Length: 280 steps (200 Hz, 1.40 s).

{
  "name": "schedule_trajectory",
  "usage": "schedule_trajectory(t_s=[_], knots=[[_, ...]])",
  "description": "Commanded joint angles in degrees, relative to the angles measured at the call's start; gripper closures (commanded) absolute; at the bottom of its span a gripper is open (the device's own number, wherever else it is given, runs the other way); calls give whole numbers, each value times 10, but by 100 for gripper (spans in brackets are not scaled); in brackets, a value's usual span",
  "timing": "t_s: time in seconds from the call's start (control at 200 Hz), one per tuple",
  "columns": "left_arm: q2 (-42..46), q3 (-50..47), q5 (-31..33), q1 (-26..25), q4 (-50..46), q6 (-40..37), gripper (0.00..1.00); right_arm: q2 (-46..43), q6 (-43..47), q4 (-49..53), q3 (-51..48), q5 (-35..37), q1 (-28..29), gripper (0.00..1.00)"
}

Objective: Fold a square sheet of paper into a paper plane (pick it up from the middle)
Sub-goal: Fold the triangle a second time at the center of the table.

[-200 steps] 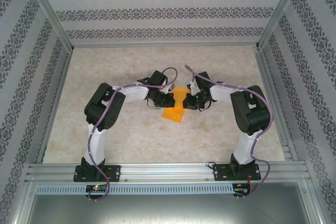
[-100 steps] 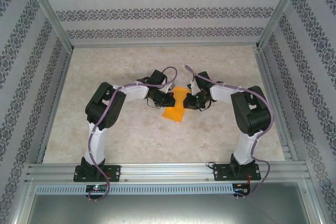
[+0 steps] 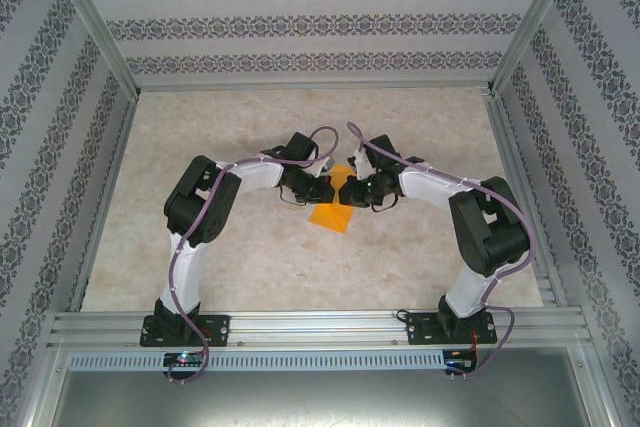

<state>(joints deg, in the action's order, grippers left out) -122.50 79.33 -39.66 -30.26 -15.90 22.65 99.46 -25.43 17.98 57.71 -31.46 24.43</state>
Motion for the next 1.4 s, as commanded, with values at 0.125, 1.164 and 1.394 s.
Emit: schedule_trajectory(t_s=[0.125,1.164,1.394], knots=[[-41,-10,38,4,-34,-15,96,9,-18,-16,-31,-27,17,91],[-55,-8,34,13,-47,-9,96,22,1,-7,-58,8,34,94],[-55,-10,34,14,-47,-11,96,23,10,2,-64,30,33,95]])
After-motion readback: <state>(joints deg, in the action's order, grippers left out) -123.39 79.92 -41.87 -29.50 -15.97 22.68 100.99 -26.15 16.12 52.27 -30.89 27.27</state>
